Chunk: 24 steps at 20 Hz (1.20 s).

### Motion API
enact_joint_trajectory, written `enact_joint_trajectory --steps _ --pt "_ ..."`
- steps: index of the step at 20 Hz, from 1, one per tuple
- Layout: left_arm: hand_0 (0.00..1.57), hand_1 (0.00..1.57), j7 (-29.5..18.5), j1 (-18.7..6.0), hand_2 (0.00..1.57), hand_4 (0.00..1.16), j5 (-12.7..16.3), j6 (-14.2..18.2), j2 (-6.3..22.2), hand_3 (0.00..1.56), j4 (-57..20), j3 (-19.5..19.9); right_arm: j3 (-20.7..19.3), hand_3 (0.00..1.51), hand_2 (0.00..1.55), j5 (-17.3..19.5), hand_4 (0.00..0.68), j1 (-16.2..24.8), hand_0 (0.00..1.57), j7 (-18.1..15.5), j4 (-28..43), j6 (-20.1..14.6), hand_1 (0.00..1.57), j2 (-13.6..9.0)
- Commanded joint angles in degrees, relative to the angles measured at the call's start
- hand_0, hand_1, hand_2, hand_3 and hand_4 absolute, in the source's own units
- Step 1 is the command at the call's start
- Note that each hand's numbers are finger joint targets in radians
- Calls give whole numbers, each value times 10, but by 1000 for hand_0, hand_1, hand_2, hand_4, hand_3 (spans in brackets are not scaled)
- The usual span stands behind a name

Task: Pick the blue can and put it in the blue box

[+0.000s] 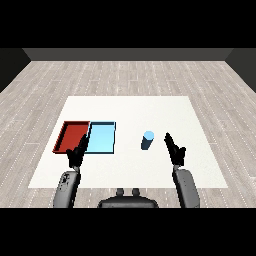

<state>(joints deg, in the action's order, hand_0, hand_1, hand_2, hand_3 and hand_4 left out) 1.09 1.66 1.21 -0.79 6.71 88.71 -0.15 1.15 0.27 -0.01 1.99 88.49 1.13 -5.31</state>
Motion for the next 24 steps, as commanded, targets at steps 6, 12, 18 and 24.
enact_joint_trajectory --steps 6,12,18,24 --pt "0 0 3 -23 0 0 -31 8 -22 0 11 -19 -76 0 0 -10 0 -88 0 -66 -108 24 0 -40" --pt "0 0 -239 -18 0 0 37 -22 -60 0 37 17 -91 0 0 -122 0 -80 0 -145 -15 105 0 -19" --pt "0 0 -255 13 0 0 38 -30 -63 0 55 8 -117 0 0 -119 0 -144 0 -214 -148 127 0 -34" --pt "0 0 -278 -27 0 0 60 -38 -55 0 -16 28 -127 0 0 -144 0 -144 0 -180 -139 146 0 -54"
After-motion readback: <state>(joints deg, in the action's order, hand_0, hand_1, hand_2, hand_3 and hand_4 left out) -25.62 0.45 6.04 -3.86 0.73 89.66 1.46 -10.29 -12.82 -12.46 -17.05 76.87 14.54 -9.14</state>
